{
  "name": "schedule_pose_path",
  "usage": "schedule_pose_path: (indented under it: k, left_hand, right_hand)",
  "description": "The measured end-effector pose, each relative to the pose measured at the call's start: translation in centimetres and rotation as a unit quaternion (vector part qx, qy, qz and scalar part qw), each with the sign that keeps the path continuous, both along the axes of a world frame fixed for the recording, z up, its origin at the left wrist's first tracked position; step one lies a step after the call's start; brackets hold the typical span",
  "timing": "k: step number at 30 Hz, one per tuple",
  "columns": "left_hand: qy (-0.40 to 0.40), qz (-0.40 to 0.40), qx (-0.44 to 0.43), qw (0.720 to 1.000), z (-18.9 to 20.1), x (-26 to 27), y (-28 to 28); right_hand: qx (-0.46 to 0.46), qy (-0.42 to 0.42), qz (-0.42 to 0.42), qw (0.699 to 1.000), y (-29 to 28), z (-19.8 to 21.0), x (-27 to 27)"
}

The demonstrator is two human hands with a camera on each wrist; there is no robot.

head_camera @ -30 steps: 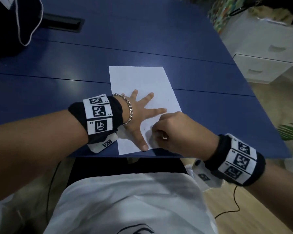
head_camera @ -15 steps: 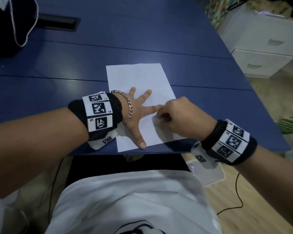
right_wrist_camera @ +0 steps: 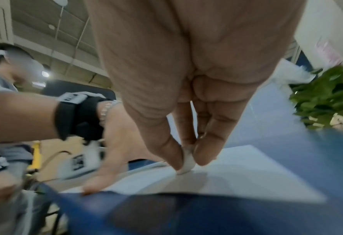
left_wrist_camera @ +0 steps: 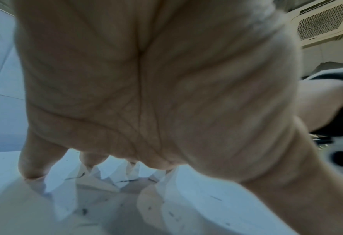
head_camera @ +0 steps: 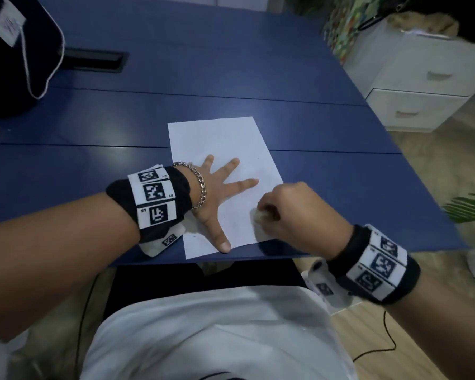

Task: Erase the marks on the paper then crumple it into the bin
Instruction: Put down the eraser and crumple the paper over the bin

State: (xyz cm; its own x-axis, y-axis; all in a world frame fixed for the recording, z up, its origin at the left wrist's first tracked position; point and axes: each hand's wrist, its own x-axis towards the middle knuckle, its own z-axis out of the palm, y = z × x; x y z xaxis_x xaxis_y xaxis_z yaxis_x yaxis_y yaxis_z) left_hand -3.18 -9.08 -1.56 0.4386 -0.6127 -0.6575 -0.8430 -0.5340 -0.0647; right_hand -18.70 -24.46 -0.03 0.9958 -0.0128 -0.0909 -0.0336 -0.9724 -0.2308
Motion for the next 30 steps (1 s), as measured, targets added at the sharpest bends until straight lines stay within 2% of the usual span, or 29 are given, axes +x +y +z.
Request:
schedule_pose_path:
  k: [3,10,13,16,21,24,30]
  left_hand:
    - [-0.004,-0.007,0.006,1.000,0.1,0.0,0.0]
    - [0.007,-0.043,-0.001,0.999,0.7,1.1,0.3]
    - [0.022,-0.023,-0.066,0.997,2.6,3.2,0.2]
    - [0.017,0.029,-0.162,0.986,5.6,6.8,-0.6]
    - [-0.034,0.123,-0.248,0.960,7.0,12.4,-2.2]
    - [-0.060,0.150,-0.250,0.955,6.5,14.6,-2.8]
    - [-0.116,0.202,-0.205,0.951,3.6,17.1,-3.0]
  right_hand:
    - [0.019,0.038,0.019,0.999,0.3,-0.1,-1.5]
    - [0.082,-0.052,-0.097,0.991,-7.0,1.0,-3.3]
    - [0.089,-0.050,-0.139,0.985,-9.1,0.6,-4.9]
    - [0.061,-0.035,-0.139,0.988,-10.4,-0.4,-5.5]
    - [0.030,-0.060,-0.131,0.989,-9.7,-1.2,-6.7]
    - [0.080,-0.111,-0.101,0.985,-7.4,-0.9,-8.4]
    - [0.151,-0.107,-0.035,0.982,-3.0,-3.1,-10.1]
